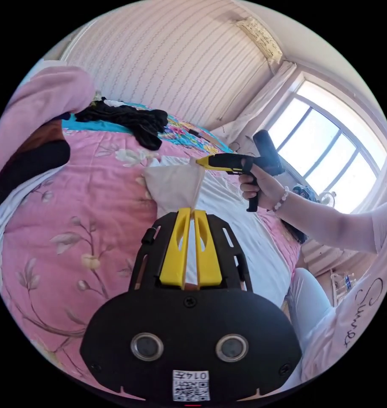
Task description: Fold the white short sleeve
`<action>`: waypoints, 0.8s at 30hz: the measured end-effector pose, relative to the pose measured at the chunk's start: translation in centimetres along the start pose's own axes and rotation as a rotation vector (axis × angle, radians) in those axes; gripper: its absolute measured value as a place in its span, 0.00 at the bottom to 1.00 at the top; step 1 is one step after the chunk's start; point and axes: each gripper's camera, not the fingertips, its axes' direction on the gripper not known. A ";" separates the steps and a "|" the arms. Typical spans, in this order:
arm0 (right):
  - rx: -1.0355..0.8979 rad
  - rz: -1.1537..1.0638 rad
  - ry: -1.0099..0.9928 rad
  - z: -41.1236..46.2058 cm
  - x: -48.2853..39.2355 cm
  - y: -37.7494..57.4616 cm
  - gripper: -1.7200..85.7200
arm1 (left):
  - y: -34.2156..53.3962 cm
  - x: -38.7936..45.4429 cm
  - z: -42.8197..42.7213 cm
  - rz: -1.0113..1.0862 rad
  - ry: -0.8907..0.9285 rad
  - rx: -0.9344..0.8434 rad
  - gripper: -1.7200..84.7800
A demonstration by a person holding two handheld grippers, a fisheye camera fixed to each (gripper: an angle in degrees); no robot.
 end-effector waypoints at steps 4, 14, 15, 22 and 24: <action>-0.092 0.087 0.141 -1.1 3.7 3.4 0.04 | 0.6 1.7 3.2 0.012 0.044 -0.102 0.07; -0.173 -0.281 0.261 1.8 -2.9 -2.1 0.10 | 1.0 1.3 5.3 -0.052 -0.210 -0.141 0.11; -0.174 -0.291 0.265 2.3 -3.3 -2.6 0.10 | 0.8 1.3 5.8 -0.051 -0.206 -0.154 0.12; -0.369 -0.224 0.400 7.1 -2.1 -6.4 0.06 | 0.3 2.4 10.3 -0.009 -0.253 -0.242 0.09; -0.318 -0.171 0.302 5.8 -1.5 -6.7 0.04 | 0.5 2.4 10.1 -0.037 -0.228 -0.204 0.07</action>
